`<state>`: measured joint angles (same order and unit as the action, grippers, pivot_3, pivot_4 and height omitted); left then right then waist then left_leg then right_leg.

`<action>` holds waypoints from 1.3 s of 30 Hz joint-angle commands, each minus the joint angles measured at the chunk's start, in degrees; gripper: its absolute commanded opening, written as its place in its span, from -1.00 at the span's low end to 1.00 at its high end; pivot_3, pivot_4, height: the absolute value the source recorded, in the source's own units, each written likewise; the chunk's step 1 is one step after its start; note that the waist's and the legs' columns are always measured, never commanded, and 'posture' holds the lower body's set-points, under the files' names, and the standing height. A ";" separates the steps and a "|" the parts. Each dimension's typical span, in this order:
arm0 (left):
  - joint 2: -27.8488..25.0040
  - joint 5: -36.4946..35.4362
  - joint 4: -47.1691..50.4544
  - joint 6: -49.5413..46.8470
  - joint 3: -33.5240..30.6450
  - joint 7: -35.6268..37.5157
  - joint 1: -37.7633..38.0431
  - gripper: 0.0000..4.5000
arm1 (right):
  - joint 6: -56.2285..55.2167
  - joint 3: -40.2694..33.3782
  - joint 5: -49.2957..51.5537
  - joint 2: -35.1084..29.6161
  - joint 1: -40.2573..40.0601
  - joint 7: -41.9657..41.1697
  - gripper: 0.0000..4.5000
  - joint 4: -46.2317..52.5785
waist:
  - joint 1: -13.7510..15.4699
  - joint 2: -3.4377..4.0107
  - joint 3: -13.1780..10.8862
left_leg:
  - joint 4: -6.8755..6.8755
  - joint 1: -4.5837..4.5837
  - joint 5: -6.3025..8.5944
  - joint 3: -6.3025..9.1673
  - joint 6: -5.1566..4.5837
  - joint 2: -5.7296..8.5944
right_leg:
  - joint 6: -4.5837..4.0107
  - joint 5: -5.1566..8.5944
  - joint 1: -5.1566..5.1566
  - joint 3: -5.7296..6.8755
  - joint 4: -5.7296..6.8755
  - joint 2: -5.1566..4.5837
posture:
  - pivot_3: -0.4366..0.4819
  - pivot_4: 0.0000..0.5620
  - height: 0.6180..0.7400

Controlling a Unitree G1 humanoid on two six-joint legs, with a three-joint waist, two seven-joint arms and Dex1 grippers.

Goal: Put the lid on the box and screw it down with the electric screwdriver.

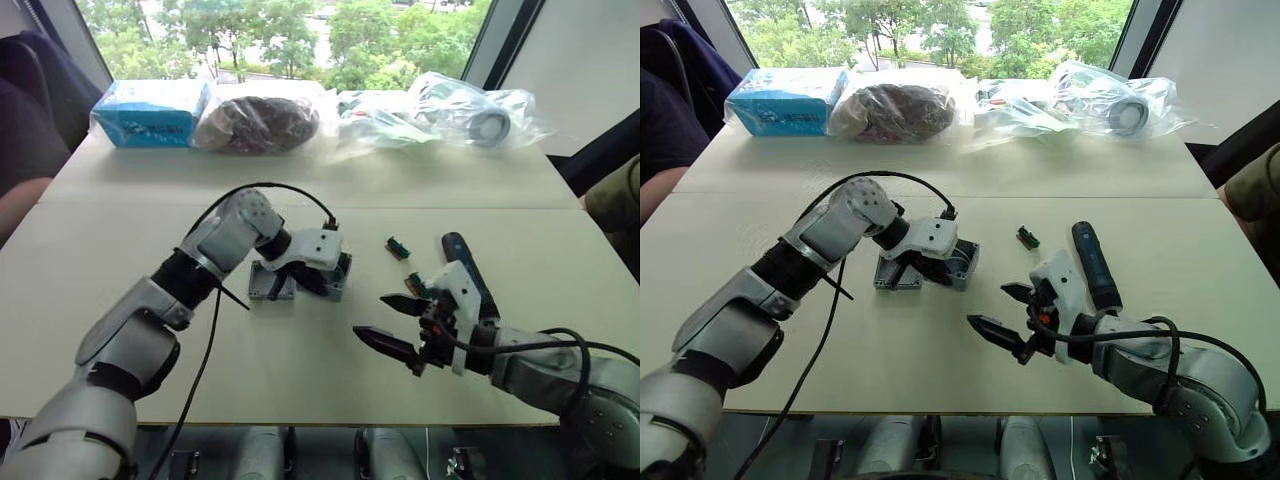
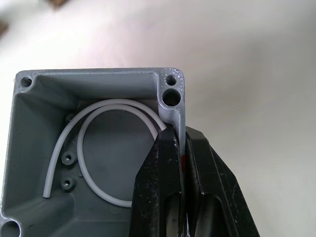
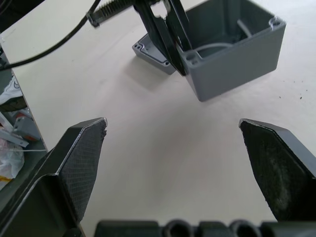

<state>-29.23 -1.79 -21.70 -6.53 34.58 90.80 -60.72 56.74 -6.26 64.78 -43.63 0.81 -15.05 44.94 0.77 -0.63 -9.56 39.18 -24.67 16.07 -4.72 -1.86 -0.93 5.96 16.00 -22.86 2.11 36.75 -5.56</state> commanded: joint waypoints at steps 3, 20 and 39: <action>0.47 -1.48 -6.01 14.87 4.67 1.70 -4.35 -0.96 | -1.07 -1.84 2.03 0.33 -2.12 2.04 1.00 3.15 | 0.02 0.00 0.00 | 0.01 0.00 0.00 0.00 0.00 0.01 | 0.00 0.00 0.00 0.00 -0.01 0.00 | -0.05 -0.47 1.00; 3.91 -7.82 -12.27 24.31 15.63 1.70 -6.58 -0.31 | -1.76 -2.64 5.77 -1.73 -5.29 5.34 1.00 5.34 | -0.01 -0.02 -0.01 | 0.02 0.00 0.01 0.01 -0.02 0.00 | 0.00 0.00 -0.01 -0.02 0.01 0.01 | -0.05 -0.47 1.00; -15.04 -5.91 17.81 -63.15 -13.22 -28.93 -1.38 0.03 | -3.54 -2.39 12.58 -16.32 16.08 -3.37 1.00 -0.92 | -0.13 -0.18 -0.11 | 0.12 0.12 0.00 0.08 0.00 0.01 | 0.19 0.11 0.04 -0.07 0.35 0.01 | -0.05 -0.47 1.00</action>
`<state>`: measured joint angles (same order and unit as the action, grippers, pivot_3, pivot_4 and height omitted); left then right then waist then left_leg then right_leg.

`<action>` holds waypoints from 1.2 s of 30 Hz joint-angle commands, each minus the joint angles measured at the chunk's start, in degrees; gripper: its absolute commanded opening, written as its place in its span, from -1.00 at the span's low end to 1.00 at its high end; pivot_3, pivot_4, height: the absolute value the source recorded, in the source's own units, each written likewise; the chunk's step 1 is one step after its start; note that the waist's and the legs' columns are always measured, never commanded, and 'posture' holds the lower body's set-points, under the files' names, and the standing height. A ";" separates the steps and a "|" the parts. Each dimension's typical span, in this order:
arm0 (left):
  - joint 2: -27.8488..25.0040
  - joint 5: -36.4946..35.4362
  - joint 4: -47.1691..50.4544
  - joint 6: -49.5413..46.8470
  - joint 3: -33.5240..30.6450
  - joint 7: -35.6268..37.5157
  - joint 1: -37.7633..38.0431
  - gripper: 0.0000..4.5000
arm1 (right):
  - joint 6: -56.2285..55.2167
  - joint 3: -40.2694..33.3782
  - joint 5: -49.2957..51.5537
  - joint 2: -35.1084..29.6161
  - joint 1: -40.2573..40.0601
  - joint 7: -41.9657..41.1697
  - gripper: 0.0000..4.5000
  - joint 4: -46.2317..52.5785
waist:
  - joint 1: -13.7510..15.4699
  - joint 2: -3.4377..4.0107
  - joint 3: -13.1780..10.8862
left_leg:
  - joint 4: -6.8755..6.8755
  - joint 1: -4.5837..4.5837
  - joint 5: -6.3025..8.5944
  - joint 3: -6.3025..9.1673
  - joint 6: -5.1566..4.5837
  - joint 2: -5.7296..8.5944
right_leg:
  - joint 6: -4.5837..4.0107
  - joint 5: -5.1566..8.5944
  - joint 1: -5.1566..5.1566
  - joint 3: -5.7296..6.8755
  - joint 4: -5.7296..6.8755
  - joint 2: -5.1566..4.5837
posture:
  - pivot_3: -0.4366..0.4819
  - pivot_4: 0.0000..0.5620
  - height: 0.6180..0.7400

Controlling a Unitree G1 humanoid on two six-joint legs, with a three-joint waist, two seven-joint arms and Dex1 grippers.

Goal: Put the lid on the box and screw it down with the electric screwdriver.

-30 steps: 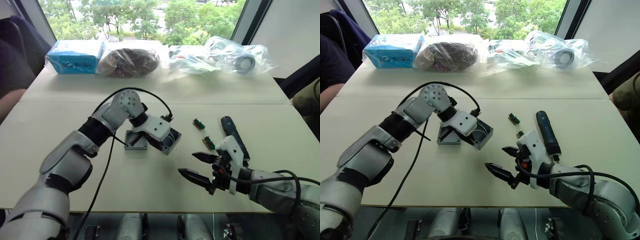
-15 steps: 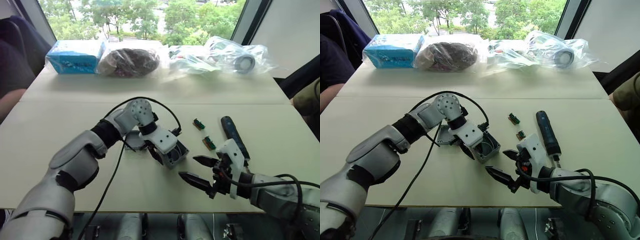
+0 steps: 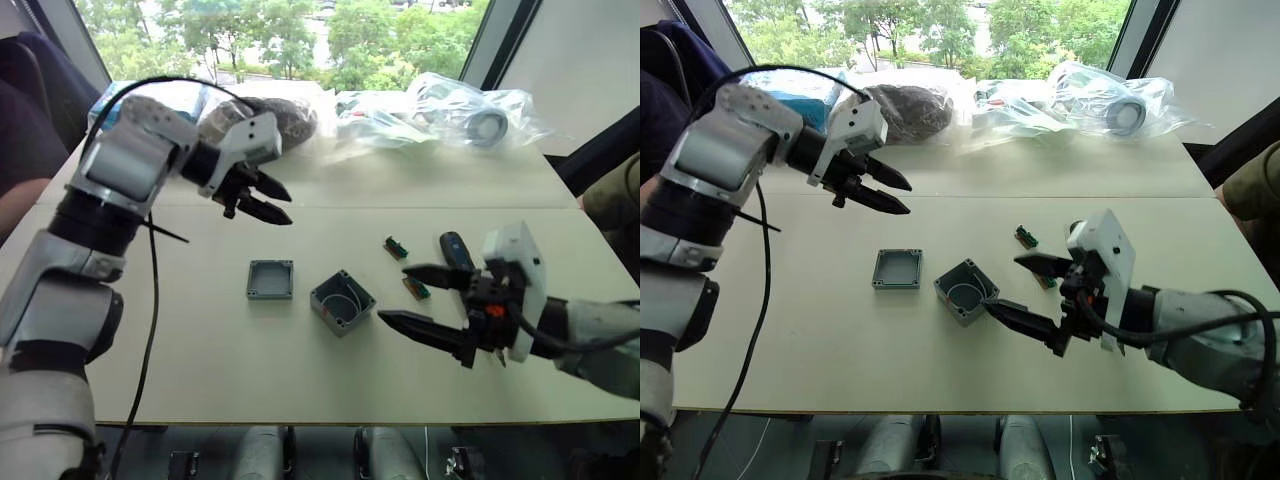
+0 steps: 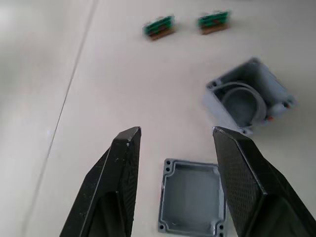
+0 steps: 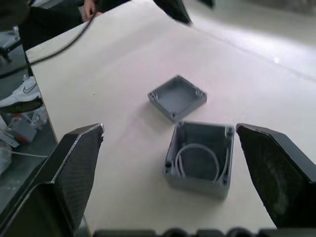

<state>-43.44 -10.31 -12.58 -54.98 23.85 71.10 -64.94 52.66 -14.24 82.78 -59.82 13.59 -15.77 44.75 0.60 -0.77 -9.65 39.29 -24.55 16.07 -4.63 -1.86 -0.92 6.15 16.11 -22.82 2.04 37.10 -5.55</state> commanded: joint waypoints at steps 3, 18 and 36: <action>1.34 2.59 17.68 -30.39 -6.03 -17.16 8.34 0.03 | 0.85 11.73 -11.07 1.54 7.28 -5.88 1.00 -2.40 | 0.03 -0.06 -0.03 | 0.00 -0.08 -0.01 -0.02 0.02 0.00 | 0.01 0.01 -0.09 -0.04 -0.01 0.00 | -0.05 -0.47 1.00; 10.22 -9.24 19.58 -37.52 -15.78 -41.80 19.45 0.03 | 1.58 16.94 -22.53 7.16 8.45 -11.61 1.00 -3.12 | 0.15 -0.09 -0.04 | 0.02 -0.18 -0.21 -0.02 0.37 0.01 | -0.01 0.00 -0.23 -0.04 0.11 -0.08 | -0.05 -0.47 1.00; 13.29 -17.09 20.80 -36.06 -18.15 -56.49 22.77 -0.99 | 4.03 12.06 -19.68 10.60 7.67 -6.58 1.00 -3.84 | 0.14 -0.05 0.10 | 0.00 0.23 -0.21 -0.02 0.37 0.04 | -0.02 0.00 0.17 -0.08 0.10 -0.20 | -0.05 -0.47 1.00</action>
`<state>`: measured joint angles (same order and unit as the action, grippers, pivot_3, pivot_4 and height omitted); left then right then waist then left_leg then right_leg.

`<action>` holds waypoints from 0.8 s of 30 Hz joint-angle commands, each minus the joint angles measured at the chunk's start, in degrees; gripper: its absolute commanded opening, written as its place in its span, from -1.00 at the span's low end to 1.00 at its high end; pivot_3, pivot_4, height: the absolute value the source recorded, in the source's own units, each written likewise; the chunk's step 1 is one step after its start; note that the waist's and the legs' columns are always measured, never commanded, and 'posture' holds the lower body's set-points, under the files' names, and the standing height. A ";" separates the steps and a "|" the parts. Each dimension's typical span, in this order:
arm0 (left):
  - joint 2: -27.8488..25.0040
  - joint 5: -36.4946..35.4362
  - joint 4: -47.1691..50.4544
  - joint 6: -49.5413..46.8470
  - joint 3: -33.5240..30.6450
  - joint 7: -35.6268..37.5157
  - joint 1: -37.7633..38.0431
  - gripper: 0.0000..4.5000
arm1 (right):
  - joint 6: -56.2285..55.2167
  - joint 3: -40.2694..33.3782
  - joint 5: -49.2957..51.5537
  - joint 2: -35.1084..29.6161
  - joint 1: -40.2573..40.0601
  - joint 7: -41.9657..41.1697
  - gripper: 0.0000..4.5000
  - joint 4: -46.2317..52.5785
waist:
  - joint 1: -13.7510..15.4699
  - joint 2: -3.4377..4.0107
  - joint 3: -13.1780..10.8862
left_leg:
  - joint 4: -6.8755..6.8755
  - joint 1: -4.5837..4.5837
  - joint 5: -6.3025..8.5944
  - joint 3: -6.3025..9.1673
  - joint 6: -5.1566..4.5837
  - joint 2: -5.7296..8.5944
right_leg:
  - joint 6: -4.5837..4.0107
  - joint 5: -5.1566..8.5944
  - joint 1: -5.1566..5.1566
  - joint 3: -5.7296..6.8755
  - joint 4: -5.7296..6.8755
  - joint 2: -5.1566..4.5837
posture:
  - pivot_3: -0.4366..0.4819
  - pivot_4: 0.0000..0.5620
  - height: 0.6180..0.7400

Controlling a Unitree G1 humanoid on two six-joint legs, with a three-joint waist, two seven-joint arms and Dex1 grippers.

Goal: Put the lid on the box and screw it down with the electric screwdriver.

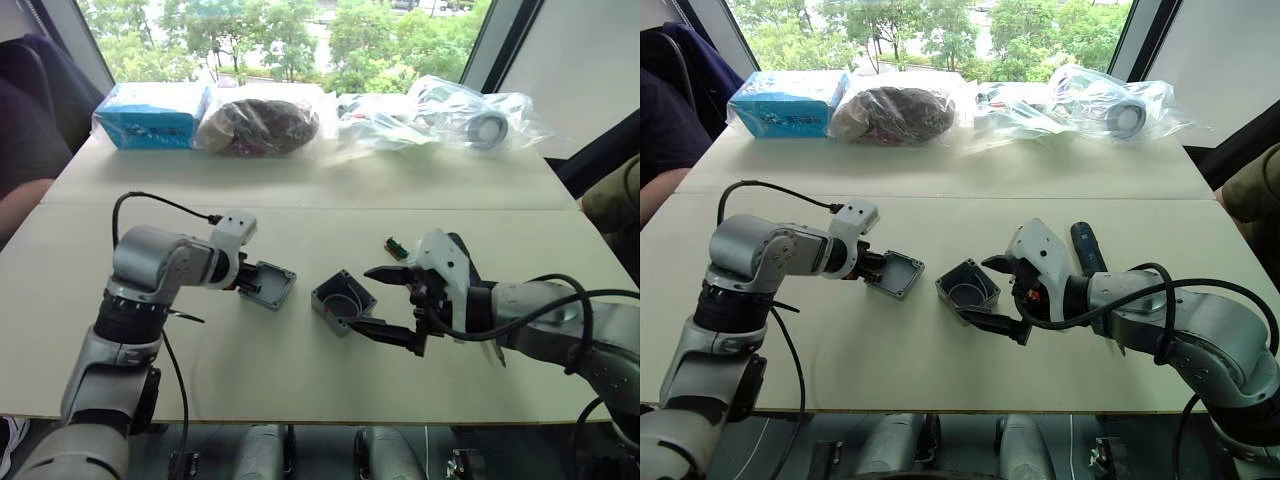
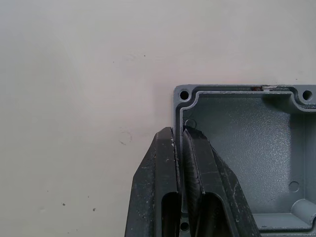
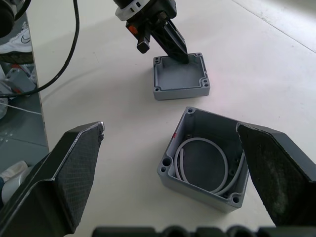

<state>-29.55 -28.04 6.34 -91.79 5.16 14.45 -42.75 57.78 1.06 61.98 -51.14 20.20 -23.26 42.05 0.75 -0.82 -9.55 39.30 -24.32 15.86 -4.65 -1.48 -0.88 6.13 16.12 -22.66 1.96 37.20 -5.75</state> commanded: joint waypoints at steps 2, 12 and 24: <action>-0.94 0.73 2.21 4.46 -1.45 1.59 -0.79 -0.99 | -2.04 -5.11 2.45 4.91 2.15 3.09 1.00 -3.87 | -0.04 -0.02 0.00 | 0.00 -0.01 -0.01 -0.01 0.02 0.01 | 0.00 0.00 -0.01 0.00 0.00 0.00 | -0.05 -0.47 1.00; 7.60 -3.06 1.42 32.30 -14.29 8.37 -6.32 -0.99 | -3.93 -6.87 -1.64 24.19 13.94 16.13 1.00 -24.80 | -0.13 -0.12 -0.06 | -0.08 -0.16 -0.14 -0.14 0.25 0.04 | -0.03 -0.02 -0.18 0.07 -0.07 0.02 | -0.05 -0.47 1.00; 11.24 -1.38 2.32 37.86 -9.81 8.39 -5.06 -0.99 | -2.48 -10.26 0.40 27.78 14.89 15.76 1.00 -24.07 | -0.21 -0.11 -0.06 | -0.13 -0.18 -0.13 -0.20 0.23 0.03 | -0.01 -0.03 -0.26 0.02 -0.07 0.06 | -0.05 -0.47 1.00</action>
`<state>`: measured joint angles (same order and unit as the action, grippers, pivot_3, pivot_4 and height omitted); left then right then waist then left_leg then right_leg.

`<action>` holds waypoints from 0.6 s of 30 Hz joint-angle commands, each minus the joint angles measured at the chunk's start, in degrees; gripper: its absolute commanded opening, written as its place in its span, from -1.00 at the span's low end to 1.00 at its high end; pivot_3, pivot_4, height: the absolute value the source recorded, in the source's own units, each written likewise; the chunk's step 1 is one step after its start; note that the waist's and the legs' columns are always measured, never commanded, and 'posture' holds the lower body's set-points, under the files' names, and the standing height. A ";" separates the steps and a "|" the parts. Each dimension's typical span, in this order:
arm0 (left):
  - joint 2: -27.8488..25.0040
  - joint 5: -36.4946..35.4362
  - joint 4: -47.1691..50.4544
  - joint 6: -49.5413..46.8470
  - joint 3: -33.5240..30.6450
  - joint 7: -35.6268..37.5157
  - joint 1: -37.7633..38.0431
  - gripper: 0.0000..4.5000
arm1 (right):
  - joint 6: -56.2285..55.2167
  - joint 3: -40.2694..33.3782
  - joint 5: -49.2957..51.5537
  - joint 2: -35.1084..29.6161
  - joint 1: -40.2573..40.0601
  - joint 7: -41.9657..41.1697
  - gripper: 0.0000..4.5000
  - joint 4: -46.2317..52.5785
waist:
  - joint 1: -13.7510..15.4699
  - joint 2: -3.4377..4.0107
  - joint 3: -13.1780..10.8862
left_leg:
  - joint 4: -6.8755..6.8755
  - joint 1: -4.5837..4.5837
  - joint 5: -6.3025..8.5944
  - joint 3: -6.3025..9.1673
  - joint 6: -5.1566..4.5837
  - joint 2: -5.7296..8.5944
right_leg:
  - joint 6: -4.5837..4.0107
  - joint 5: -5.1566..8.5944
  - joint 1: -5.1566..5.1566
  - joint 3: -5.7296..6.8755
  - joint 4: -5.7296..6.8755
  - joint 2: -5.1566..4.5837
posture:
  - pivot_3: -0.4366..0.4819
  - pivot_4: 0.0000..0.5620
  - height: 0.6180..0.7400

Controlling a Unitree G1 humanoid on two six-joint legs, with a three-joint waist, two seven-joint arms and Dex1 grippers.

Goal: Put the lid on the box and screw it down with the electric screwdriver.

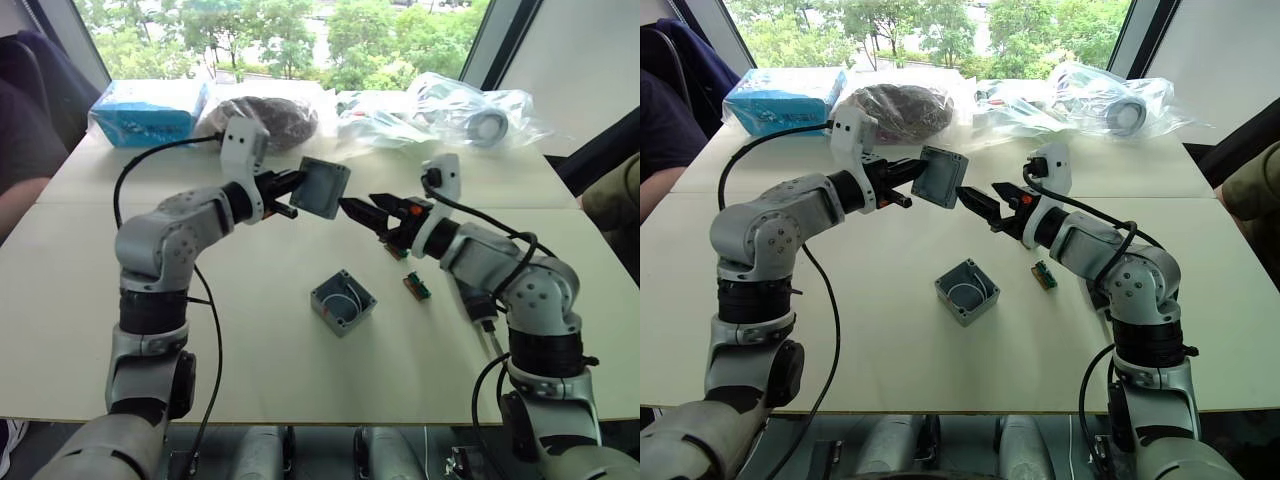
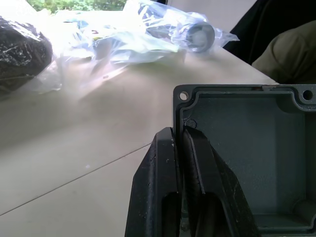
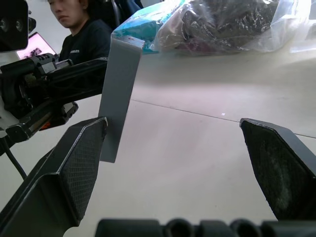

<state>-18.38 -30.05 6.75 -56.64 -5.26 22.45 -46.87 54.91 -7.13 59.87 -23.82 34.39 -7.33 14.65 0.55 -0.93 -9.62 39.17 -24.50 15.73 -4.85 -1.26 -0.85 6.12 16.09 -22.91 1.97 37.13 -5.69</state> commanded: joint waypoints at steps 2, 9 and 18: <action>0.25 0.76 1.67 3.33 0.95 0.51 -0.99 -0.99 | 0.84 -2.59 3.00 0.75 0.55 0.37 1.00 3.74 | -0.03 0.00 0.00 | -0.01 0.00 0.00 0.00 0.00 0.00 | 0.00 0.00 0.00 0.00 0.00 0.00 | -0.05 -0.47 1.00; 1.37 0.88 1.82 4.65 2.11 0.70 -0.96 -0.99 | 1.82 -3.06 4.47 2.54 0.36 3.17 1.00 4.93 | -0.03 0.00 0.00 | -0.01 0.00 0.01 0.00 -0.01 -0.01 | 0.00 0.00 0.00 -0.01 0.00 0.01 | -0.05 -0.47 1.00; 1.14 0.94 1.58 4.90 2.04 1.40 -0.85 -1.00 | 1.61 -3.69 4.69 3.38 0.22 4.90 0.28 4.89 | -0.05 0.00 0.00 | -0.02 0.00 0.02 0.00 -0.03 -0.01 | 0.00 0.00 -0.01 -0.01 0.00 0.01 | -0.05 -0.47 1.00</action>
<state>-16.91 -29.10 6.75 -53.23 -2.89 23.53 -46.88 57.11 -9.46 63.47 -20.97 34.25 -2.61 17.71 0.50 -0.92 -9.62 39.15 -24.50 15.75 -4.85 -1.29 -0.86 6.12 16.09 -22.92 1.96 37.13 -5.68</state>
